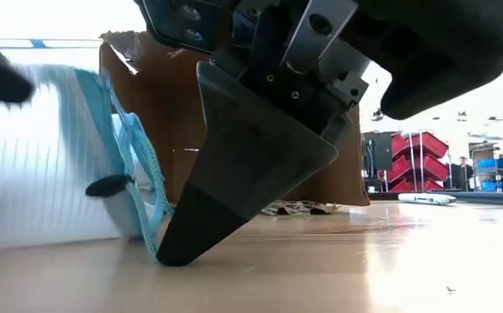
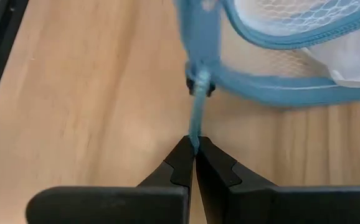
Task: Pack items into zip bag
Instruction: Close the blue zip bag
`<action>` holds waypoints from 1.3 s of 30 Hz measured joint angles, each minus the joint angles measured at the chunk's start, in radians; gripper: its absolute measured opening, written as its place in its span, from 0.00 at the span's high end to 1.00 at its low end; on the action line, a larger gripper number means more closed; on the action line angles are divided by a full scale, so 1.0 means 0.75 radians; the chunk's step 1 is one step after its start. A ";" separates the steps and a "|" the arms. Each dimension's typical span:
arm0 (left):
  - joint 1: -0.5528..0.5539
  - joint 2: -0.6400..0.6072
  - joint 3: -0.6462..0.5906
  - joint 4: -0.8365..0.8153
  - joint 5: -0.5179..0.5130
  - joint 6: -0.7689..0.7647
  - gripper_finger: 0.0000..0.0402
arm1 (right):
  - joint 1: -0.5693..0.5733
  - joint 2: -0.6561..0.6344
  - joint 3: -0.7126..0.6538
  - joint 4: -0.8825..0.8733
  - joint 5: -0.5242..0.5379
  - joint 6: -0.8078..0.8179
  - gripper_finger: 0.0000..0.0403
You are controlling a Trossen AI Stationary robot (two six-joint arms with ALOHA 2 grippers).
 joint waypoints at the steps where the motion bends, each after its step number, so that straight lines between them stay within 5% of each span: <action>1: -0.004 -0.013 0.000 0.000 0.000 0.012 1.00 | -0.001 0.000 0.000 -0.001 -0.001 0.000 1.00; 23: -0.112 -0.112 0.001 0.160 -0.111 0.101 1.00 | -0.068 -0.012 -0.006 -0.019 0.074 -0.062 1.00; 30: -0.109 -0.094 0.000 0.157 -0.103 0.090 1.00 | 0.047 -0.116 -0.009 -0.018 0.320 -0.119 1.00; 39: -0.109 -0.094 0.000 0.151 -0.103 0.090 1.00 | 0.149 -0.121 -0.008 0.242 0.309 -0.199 0.93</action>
